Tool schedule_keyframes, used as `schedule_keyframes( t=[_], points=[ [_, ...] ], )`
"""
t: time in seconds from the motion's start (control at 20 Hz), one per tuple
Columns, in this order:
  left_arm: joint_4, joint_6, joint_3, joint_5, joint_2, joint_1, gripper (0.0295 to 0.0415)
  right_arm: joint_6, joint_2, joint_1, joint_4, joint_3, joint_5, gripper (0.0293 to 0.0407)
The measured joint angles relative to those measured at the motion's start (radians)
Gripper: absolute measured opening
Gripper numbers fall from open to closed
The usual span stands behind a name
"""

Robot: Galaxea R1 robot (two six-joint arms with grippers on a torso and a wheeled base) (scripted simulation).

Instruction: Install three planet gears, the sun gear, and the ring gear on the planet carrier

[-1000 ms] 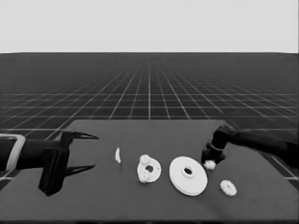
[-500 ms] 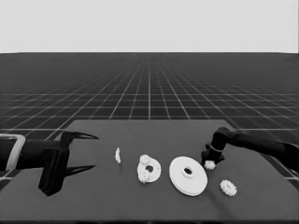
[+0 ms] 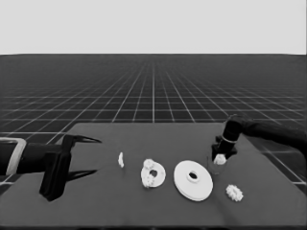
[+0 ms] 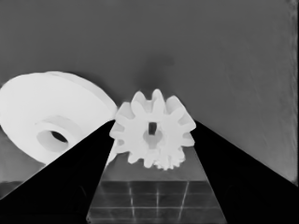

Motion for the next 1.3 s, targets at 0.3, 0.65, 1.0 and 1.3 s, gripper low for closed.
schedule_keyframes(
  t=[0.3,0.65,1.0,1.3],
  points=[
    [0.0,0.0,0.0,0.0,0.0,0.0,0.0385,0.0,-0.002,0.023,0.017,0.004,-0.017,0.0312],
    [0.0,0.0,0.0,0.0,0.0,0.0,0.0385,0.614,0.592,0.014,-0.042,0.028,-0.104,0.0313],
    [0.0,0.0,0.0,0.0,0.0,0.0,0.0385,0.56,0.636,-0.125,-0.172,-0.084,-0.058,0.0313],
    [0.0,0.0,0.0,0.0,0.0,0.0,0.0385,0.55,0.642,-0.141,-0.188,-0.101,-0.05,0.0313]
  ],
)
